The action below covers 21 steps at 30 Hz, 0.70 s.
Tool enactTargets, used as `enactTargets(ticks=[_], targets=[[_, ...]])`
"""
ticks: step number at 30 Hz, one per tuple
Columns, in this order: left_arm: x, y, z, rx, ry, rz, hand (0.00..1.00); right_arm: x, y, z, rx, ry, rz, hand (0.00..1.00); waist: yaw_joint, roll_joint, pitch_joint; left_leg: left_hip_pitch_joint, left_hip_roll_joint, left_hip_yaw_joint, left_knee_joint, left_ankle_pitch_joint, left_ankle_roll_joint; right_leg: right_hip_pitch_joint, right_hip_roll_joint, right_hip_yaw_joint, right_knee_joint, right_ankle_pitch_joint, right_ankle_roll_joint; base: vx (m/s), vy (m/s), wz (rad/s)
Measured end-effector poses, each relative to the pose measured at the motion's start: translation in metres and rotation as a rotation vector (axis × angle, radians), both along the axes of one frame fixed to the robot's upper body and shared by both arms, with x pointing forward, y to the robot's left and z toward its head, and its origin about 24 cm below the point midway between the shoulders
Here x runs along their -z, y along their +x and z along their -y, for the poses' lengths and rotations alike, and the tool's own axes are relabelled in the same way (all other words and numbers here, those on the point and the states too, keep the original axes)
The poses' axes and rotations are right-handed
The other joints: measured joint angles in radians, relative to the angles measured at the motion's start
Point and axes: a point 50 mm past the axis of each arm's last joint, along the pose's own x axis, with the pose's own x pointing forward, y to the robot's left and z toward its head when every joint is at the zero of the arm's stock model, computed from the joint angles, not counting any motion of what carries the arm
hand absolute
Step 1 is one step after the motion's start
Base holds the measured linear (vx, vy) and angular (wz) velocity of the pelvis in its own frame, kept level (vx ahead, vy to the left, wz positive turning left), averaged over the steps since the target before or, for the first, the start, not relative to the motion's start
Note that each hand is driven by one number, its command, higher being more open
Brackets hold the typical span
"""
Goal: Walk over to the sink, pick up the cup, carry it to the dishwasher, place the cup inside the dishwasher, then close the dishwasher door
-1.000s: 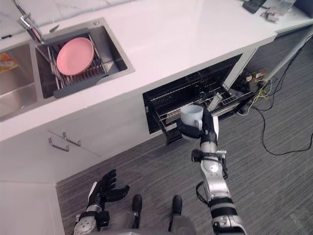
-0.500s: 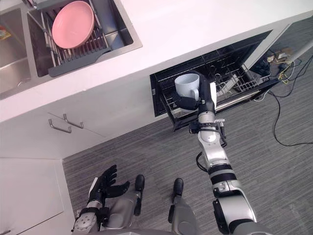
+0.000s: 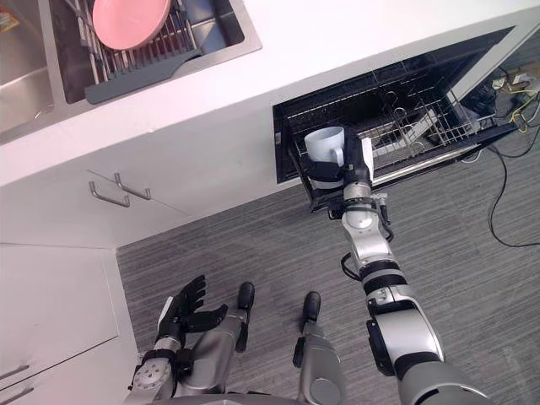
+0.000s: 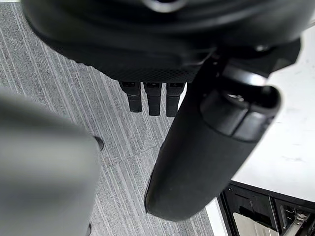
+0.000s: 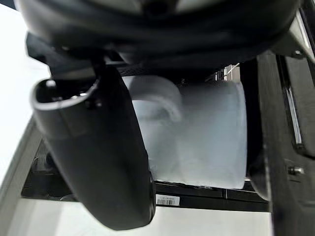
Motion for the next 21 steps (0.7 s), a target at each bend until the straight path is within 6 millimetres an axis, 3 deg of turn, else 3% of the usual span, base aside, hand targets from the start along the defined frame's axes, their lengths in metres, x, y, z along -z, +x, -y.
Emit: enactTargets(ticks=[11,21], targets=[[-0.002,0.003,0.0,0.001,0.002,0.016,0.9,0.002,0.003,0.002,0.006,-0.002,-0.011,0.3,0.007,0.002,0.002,-0.007,0.001,0.001,0.001,0.002,-0.001,-0.016,0.0,0.003,0.02,-0.007,-0.008,0.0,0.0,0.0],[-0.007,0.014,0.002,0.016,0.017,0.045,0.9,0.005,0.003,0.0,0.011,0.018,-0.005,0.3,0.012,-0.013,0.023,0.005,0.006,0.006,-0.015,0.013,-0.006,-0.018,0.005,0.011,0.026,-0.008,-0.01,0.0,-0.001,-0.01]])
